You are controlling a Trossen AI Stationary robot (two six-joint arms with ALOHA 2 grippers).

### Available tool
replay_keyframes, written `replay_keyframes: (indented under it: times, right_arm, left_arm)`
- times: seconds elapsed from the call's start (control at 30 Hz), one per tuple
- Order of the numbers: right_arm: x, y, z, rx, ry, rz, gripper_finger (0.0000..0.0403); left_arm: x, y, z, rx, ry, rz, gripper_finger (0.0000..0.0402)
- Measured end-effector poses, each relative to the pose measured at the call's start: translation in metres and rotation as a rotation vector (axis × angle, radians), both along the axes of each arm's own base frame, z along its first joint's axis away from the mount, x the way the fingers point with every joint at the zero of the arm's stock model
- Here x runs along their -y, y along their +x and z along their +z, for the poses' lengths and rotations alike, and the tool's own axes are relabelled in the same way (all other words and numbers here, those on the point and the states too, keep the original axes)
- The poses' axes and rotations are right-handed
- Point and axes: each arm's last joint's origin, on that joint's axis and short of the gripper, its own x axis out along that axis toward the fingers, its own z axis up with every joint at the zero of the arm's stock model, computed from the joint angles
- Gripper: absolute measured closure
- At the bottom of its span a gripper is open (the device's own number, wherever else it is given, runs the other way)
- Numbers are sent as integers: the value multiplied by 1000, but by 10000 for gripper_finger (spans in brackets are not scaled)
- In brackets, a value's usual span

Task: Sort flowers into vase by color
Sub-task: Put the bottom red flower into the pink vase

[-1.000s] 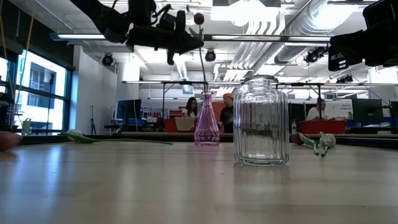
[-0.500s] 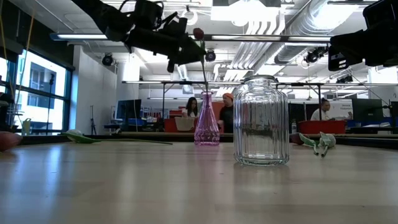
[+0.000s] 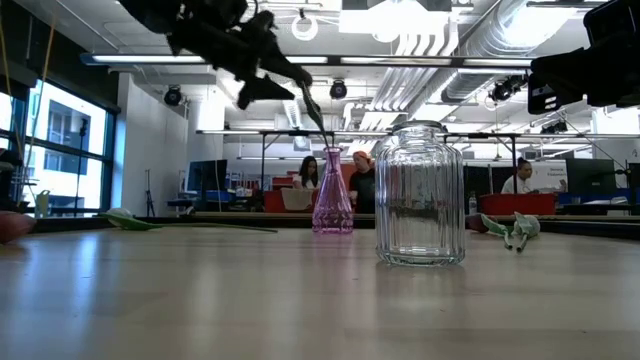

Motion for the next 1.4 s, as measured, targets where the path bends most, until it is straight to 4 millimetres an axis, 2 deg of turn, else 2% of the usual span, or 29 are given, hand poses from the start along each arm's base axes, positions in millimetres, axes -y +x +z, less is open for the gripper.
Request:
replay_keyframes:
  times: [0.1, 0.2, 0.37, 0.47, 0.6, 0.77, 0.9, 1.03, 1.2, 1.4]
  right_arm:
    - [0, 0, 0, 0, 0, 0, 402]
    - [0, 0, 0, 0, 0, -3, 402]
    - [0, 0, 0, 0, 0, -3, 402]
    - [0, 0, 0, 0, 0, -3, 402]
    - [0, 0, 0, 0, 0, -3, 402]
    - [0, 0, 0, 0, 0, -2, 402]
    - [0, 0, 0, 0, 0, -2, 402]
    - [0, 0, 0, 0, 0, 0, 402]
    - [0, 0, 0, 1, 0, 1, 402]
    - [0, 0, 0, 0, 0, 1, 402]
  left_arm:
    - [8, -18, 5, -77, -56, 30, 185]
    - [18, -37, 5, -179, -191, 85, 185]
    - [43, -59, -6, -413, -466, 167, 185]
    - [66, -69, -20, -632, -641, 224, 185]
    - [108, -81, -46, -927, -822, 327, 185]
    - [156, -92, -63, -1178, -883, 336, 185]
    - [182, -100, -63, -1191, -889, 360, 185]
    - [200, -108, -68, -1147, -939, 403, 185]
    - [223, -116, -82, -1128, -1000, 487, 186]
    - [246, -115, -102, -1096, -1035, 577, 186]
